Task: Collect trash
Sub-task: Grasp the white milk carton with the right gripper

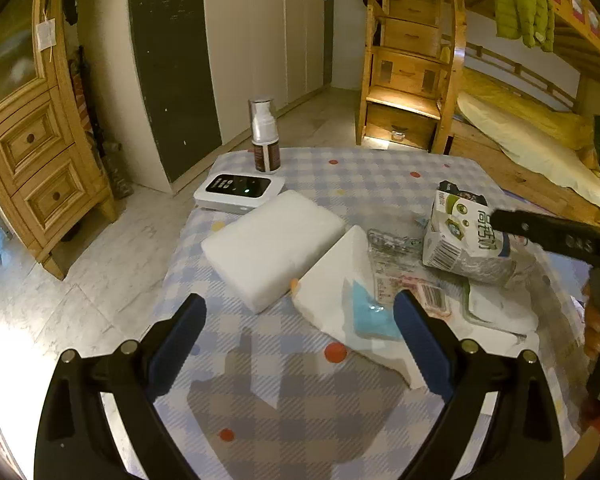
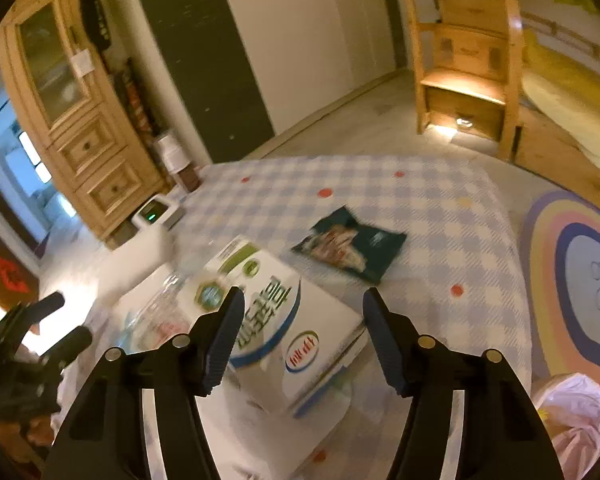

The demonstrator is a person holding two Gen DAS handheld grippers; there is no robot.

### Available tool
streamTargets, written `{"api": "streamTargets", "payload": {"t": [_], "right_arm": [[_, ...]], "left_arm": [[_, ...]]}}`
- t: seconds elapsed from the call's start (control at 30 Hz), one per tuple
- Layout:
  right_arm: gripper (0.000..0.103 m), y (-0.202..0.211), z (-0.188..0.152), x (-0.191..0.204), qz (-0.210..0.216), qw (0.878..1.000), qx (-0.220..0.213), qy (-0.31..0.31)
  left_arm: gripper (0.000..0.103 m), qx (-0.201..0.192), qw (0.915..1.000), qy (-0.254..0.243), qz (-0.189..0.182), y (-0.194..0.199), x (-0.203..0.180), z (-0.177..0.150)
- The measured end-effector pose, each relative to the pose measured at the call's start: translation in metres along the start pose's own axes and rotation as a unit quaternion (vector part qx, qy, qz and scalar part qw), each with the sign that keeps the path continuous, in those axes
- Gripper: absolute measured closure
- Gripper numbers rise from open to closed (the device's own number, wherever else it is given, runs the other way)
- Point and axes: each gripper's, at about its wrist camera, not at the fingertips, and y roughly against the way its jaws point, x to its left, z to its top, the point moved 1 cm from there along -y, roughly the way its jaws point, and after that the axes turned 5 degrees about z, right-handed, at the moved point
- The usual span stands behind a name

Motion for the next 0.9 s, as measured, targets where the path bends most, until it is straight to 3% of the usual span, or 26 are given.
{"api": "streamTargets", "payload": {"t": [0.27, 0.33, 0.43, 0.47, 0.63, 0.7, 0.9], "right_arm": [[0.039, 0.024, -0.035, 0.047, 0.057, 0.995, 0.045, 0.062], [0.036, 0.025, -0.038, 0.058, 0.041, 0.995, 0.044, 0.085], [0.02, 0.023, -0.04, 0.071, -0.004, 0.993, 0.028, 0.116], [0.02, 0.02, -0.04, 0.074, -0.01, 0.992, 0.027, 0.123], [0.021, -0.002, -0.042, 0.079, -0.049, 0.985, 0.044, 0.156], [0.033, -0.004, -0.043, 0.079, -0.051, 0.985, 0.046, 0.16], [0.036, 0.029, -0.047, 0.082, -0.073, 0.987, 0.002, 0.144]], "left_arm": [[0.011, 0.005, 0.9999, 0.009, 0.004, 0.011, 0.012, -0.014], [0.011, 0.008, 0.9999, 0.013, 0.007, 0.013, 0.016, -0.018], [0.011, 0.012, 0.9997, 0.019, 0.008, 0.015, 0.021, -0.021], [0.011, 0.013, 0.9997, 0.021, 0.008, 0.017, 0.022, -0.022], [0.011, 0.012, 0.9997, 0.021, 0.008, 0.023, 0.026, -0.027], [0.011, 0.012, 0.9997, 0.021, 0.007, 0.024, 0.026, -0.028], [0.011, 0.013, 0.9998, 0.016, -0.007, 0.028, 0.019, -0.03]]}}
